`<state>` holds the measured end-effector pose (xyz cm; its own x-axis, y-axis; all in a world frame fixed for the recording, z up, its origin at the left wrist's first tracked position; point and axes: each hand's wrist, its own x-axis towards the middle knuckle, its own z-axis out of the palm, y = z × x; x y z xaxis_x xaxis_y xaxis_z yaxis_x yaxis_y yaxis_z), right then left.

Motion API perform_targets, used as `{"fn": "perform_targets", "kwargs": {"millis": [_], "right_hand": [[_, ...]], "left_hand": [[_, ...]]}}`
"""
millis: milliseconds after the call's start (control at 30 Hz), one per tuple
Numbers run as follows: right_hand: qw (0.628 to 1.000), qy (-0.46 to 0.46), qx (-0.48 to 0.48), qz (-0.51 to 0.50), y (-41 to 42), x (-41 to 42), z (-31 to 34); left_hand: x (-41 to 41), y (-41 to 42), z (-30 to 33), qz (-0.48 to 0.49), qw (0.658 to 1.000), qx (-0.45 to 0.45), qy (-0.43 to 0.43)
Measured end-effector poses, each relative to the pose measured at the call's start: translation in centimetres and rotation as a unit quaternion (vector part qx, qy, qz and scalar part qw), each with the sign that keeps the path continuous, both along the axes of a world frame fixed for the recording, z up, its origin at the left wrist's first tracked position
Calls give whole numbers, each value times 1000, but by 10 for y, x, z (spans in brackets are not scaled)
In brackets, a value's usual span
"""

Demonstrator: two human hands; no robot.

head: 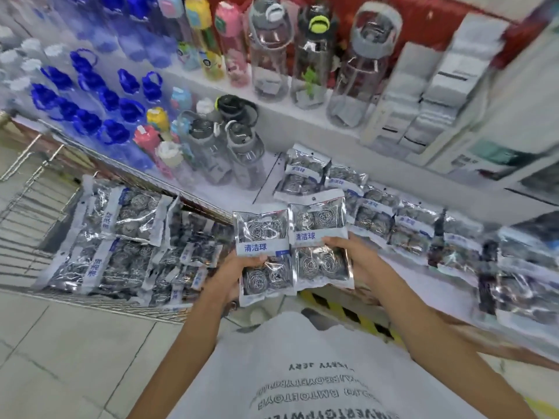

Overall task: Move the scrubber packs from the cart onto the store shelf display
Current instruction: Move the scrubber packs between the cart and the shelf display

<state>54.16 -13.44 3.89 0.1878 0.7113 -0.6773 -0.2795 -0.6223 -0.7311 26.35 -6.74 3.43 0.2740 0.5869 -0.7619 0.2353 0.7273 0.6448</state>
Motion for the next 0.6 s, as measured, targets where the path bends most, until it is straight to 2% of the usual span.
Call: {"fn": "perform_targets", "kwargs": {"millis": [233,433,600], "right_hand": [[992,40,-18,-114,-117,85,2],[982,56,-7,-182,-199,154,-3],[971,82,-10,-223,-227,195,-12]], "left_hand": [[96,-41,-30,-130,991,44,1],[181,-96,-4,-123,992,20,-11],[226,-111,-2,-134,991,-12,-19]]}}
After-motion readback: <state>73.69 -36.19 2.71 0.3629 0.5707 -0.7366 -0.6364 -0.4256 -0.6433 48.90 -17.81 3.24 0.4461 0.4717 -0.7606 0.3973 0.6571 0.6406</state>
